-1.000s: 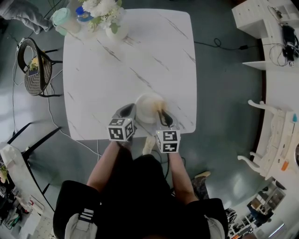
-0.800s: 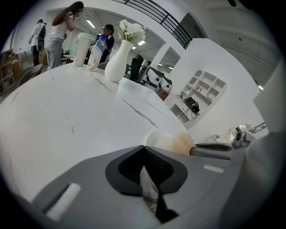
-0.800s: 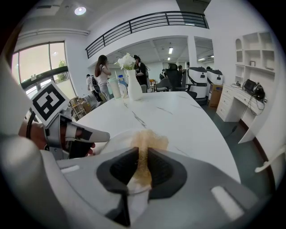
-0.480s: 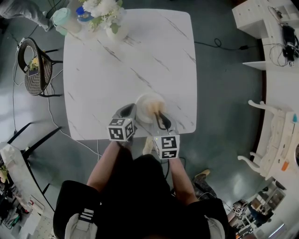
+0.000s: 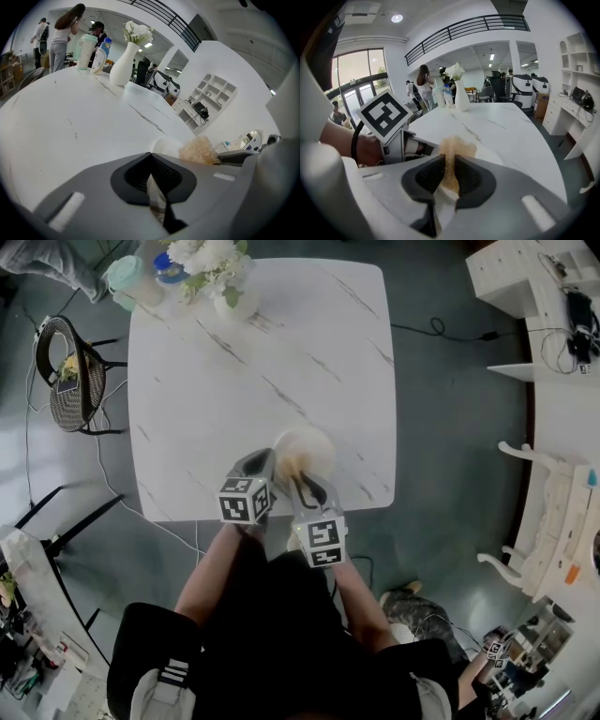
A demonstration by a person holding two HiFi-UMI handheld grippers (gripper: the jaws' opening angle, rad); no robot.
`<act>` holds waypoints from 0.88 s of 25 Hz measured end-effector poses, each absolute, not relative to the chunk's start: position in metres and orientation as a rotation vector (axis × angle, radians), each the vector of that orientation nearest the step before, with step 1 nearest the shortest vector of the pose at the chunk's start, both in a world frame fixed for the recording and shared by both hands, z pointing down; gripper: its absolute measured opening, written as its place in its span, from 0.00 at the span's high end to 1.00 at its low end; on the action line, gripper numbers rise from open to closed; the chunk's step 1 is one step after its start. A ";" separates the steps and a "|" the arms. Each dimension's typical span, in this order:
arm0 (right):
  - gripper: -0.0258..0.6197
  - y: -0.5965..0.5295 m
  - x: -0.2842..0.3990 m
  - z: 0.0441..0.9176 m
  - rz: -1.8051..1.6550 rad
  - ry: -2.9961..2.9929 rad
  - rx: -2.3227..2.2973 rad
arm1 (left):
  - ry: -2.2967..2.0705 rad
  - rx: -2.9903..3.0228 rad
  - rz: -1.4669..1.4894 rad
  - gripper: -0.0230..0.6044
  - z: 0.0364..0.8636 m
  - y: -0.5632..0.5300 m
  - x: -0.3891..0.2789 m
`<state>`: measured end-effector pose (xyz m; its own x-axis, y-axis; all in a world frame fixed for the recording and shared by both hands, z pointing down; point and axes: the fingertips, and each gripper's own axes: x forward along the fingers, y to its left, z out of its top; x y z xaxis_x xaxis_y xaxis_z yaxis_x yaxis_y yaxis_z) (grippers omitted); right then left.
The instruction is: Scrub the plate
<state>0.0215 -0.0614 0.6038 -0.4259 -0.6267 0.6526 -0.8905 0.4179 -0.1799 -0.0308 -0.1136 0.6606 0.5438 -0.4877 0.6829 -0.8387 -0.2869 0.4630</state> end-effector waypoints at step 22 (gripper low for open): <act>0.86 -0.047 0.018 0.638 0.782 -2.127 1.237 | -1.074 1.950 0.536 0.95 0.660 -0.112 -0.030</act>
